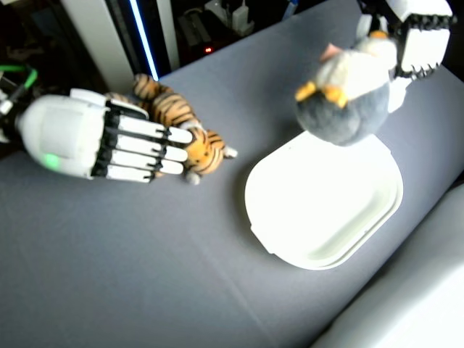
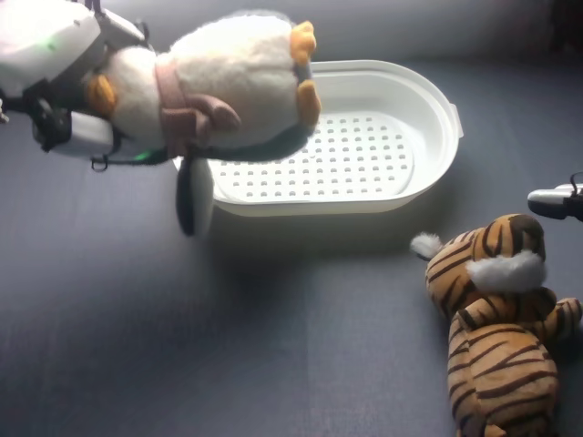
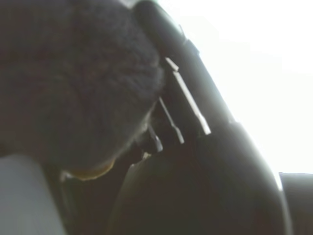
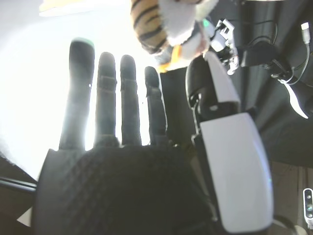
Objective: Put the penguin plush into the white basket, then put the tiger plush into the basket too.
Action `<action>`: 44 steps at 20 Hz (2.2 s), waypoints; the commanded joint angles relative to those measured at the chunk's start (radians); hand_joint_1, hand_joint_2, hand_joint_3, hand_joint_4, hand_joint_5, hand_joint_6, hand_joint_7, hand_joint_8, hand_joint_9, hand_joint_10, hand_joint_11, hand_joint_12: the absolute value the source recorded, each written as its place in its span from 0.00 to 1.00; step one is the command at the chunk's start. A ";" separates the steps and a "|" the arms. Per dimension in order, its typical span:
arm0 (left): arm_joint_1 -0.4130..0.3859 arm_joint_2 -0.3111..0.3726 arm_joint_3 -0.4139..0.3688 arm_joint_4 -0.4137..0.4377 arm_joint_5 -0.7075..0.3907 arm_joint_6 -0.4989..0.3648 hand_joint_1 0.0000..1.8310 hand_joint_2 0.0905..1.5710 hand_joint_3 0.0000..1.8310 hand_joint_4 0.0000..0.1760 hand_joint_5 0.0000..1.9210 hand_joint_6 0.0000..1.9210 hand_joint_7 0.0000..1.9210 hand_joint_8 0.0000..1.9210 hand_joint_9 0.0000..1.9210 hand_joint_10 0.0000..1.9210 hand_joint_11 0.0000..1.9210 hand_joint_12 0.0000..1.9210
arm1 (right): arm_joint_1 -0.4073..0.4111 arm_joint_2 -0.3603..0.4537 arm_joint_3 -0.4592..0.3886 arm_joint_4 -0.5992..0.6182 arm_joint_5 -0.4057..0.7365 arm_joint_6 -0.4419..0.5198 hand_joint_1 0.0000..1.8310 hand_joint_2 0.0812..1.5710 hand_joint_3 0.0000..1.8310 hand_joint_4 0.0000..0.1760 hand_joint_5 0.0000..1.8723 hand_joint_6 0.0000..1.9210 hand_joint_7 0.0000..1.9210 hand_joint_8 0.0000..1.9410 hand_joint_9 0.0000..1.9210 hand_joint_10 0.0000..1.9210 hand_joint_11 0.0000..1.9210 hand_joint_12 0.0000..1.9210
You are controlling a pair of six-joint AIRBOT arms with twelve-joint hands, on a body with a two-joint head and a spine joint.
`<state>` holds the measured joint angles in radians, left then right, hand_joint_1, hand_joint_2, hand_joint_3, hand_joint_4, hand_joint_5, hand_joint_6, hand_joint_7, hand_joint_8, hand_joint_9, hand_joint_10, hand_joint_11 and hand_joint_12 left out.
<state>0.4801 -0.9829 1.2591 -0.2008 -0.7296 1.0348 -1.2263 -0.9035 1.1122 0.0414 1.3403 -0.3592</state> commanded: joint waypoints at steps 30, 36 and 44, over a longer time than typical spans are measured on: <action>0.372 0.189 -0.317 0.096 -0.551 -0.062 0.45 0.57 0.00 0.38 0.22 0.00 0.17 0.00 0.14 0.00 0.00 0.27 | 0.013 0.076 -0.086 -0.296 -0.041 0.023 0.56 0.72 0.00 0.79 0.22 0.00 0.19 0.00 0.19 0.00 0.26 0.02; 0.379 0.187 -0.317 0.085 -0.547 -0.064 0.45 0.57 0.00 0.37 0.22 0.00 0.18 0.00 0.15 0.00 0.00 0.30 | 0.095 -0.030 -0.022 -0.308 -0.165 0.023 0.58 0.72 0.00 0.85 0.22 0.00 0.14 0.00 0.16 0.00 0.26 0.01; 0.382 0.188 -0.311 0.085 -0.536 -0.083 0.44 0.58 0.00 0.31 0.23 0.00 0.19 0.00 0.17 0.00 0.00 0.36 | 0.146 -0.114 0.045 -0.326 -0.331 0.008 0.61 0.82 0.01 0.00 0.36 0.67 0.29 0.77 0.23 0.90 0.30 0.87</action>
<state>0.8654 -0.7959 0.9443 -0.1116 -1.1454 0.9543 -1.0760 -1.0161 1.1580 -0.2859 1.0653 -0.3420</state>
